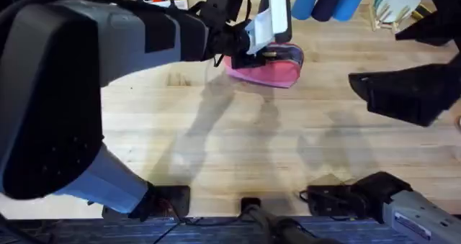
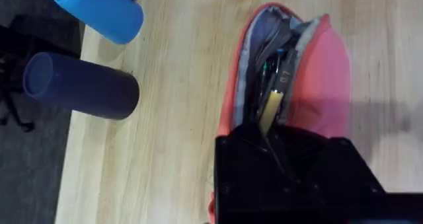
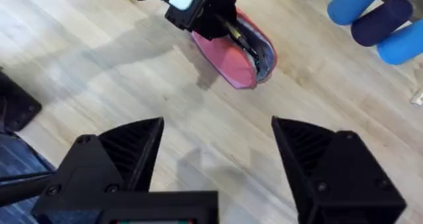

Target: Unzip the bag, pick up the pens from the table one at a time and place them inside, then zip the bag closed.

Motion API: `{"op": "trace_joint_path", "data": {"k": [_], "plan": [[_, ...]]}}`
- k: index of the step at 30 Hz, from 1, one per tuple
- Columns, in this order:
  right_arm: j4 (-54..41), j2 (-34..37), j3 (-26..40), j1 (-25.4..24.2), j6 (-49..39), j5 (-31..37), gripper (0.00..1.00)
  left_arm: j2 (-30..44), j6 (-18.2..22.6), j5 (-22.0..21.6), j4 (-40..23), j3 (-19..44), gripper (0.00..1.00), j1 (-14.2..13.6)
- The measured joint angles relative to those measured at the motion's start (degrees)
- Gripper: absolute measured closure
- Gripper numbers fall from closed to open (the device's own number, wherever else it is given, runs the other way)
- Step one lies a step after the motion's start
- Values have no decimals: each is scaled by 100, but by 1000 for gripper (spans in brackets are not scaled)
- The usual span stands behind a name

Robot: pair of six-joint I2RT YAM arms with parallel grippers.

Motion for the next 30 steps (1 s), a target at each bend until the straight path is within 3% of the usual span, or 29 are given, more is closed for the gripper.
{"op": "trace_joint_path", "data": {"k": [5,9,14,15,21,25,30], "plan": [[0,1,0,0,0,0,3,0,132,-139,5,0,956,0],[1,1,0,0,0,0,3,0,174,-228,7,0,816,0],[-1,1,0,0,0,0,3,0,211,-312,43,6,92,11],[-1,1,0,0,0,0,3,0,211,-344,55,13,29,26],[-1,1,0,0,0,0,4,0,132,-372,45,74,8,61],[0,1,0,0,0,0,4,0,-313,-370,-9,217,8,148],[1,1,0,0,0,0,3,-53,-922,-176,-24,401,9,496]]}}
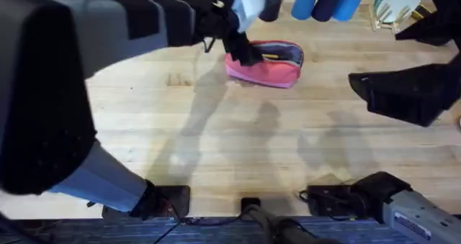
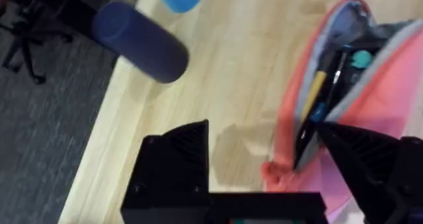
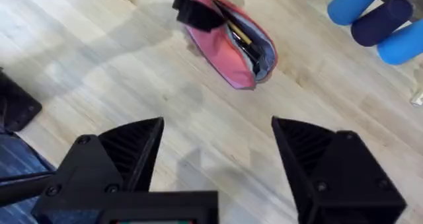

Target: Unzip the bag, pick up the pens from the table one at a time and place them inside, then zip the bag closed.

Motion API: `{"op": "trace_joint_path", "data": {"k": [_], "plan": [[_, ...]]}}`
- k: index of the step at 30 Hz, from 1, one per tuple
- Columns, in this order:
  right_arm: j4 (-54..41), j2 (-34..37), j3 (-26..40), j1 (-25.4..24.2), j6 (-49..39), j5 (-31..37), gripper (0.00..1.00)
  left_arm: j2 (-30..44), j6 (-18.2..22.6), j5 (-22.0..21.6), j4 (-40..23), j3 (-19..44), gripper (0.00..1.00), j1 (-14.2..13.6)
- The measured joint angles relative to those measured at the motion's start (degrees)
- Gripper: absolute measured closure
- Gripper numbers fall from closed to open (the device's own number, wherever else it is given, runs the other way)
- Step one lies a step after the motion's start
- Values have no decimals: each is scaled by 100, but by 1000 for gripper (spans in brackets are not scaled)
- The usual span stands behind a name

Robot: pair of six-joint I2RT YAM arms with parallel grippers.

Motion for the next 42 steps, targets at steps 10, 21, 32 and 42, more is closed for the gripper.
{"op": "trace_joint_path", "data": {"k": [10,21,32,42], "plan": [[0,0,0,0,0,0,3,-731,-553,895,-368,44,10,862],[116,549,2,0,0,0,3,-753,-656,2573,-1112,58,8,2221],[873,1201,2,0,5,-2,3,-753,-676,3383,-1603,58,7,3230],[1705,1647,2,0,514,-4,3,-753,-185,3419,-2388,58,7,3345]]}}
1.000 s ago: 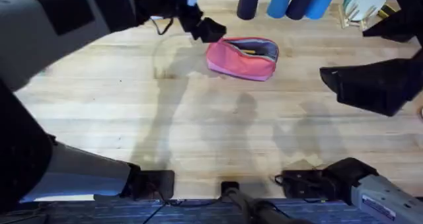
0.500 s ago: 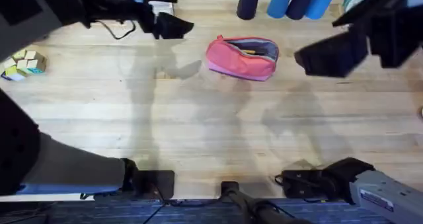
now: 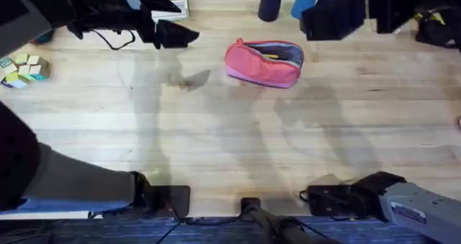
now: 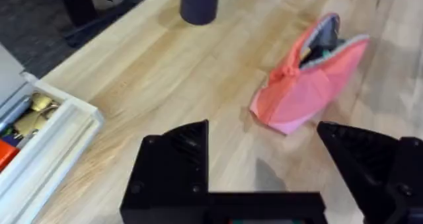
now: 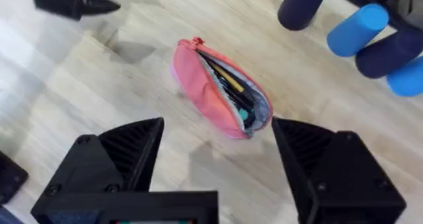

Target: Unzip the bag, pick up the pens from the table one at a time and place them inside, then zip the bag closed.

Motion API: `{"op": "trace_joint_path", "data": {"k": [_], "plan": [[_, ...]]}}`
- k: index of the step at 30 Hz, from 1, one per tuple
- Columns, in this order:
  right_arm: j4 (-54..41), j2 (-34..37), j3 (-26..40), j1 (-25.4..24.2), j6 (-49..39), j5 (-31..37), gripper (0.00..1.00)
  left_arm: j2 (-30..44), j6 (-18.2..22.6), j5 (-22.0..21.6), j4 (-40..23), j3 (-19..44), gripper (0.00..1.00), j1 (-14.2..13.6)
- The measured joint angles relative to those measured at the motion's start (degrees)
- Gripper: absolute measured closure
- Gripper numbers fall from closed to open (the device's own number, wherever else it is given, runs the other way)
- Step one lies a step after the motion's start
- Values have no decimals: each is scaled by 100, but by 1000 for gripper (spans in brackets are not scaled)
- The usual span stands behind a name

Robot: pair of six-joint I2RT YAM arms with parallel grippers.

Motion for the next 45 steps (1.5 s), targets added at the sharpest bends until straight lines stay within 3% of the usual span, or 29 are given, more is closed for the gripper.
{"op": "trace_joint_path", "data": {"k": [4,10,15,26,34,45], "plan": [[63,202,0,0,349,-2,4,0,765,15,-350,0,7,0],[148,515,0,0,775,-5,4,0,1808,17,-365,0,8,0],[185,685,0,0,896,-20,3,0,2345,17,-377,0,8,0],[312,713,0,0,944,-99,3,2,2580,17,-439,0,8,0],[967,762,0,0,986,-502,3,0,2588,17,-442,0,8,0],[1513,1491,0,13,1601,-601,3,0,2602,17,-450,0,7,0]]}}
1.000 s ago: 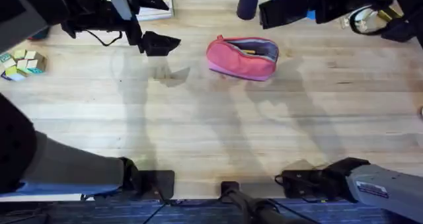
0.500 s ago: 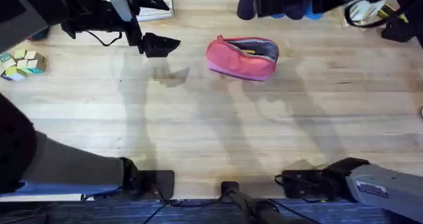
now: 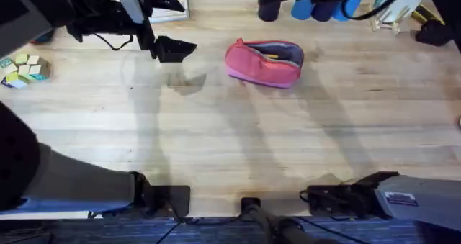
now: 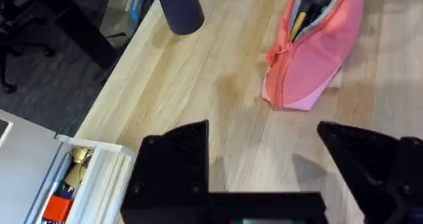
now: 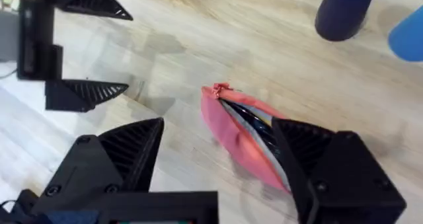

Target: Unzip the bag, pick up the pens from the table one at a time and place them inside, then zip the bag closed.

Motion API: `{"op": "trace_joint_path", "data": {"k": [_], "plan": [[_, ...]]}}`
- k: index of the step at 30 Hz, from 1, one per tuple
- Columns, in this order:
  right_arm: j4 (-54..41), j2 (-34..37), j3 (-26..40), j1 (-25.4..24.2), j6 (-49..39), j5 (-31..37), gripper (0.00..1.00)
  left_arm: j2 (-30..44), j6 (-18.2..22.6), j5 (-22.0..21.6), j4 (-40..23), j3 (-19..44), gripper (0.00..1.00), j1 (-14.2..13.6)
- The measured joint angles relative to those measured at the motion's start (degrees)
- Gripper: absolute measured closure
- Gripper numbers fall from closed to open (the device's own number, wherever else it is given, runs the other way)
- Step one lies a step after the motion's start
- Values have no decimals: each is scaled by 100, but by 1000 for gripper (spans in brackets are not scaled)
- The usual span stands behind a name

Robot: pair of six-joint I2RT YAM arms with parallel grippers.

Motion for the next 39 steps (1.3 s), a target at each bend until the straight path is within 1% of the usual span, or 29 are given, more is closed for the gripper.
{"op": "trace_joint_path", "data": {"k": [11,16,23,24,31,34,39], "plan": [[494,843,0,373,239,-22,4,0,0,0,0,0,7,0],[762,1297,0,383,280,-22,4,0,0,0,0,0,7,0],[871,1756,0,383,283,-22,5,0,0,0,-2,0,7,0],[939,1913,0,383,324,-22,5,0,0,0,0,0,7,0],[1163,2219,0,383,496,-22,6,0,0,0,0,0,7,0],[1232,2506,0,436,617,-22,7,0,0,0,0,0,7,0],[1347,2703,0,520,664,-20,63,0,0,0,0,0,6,0]]}}
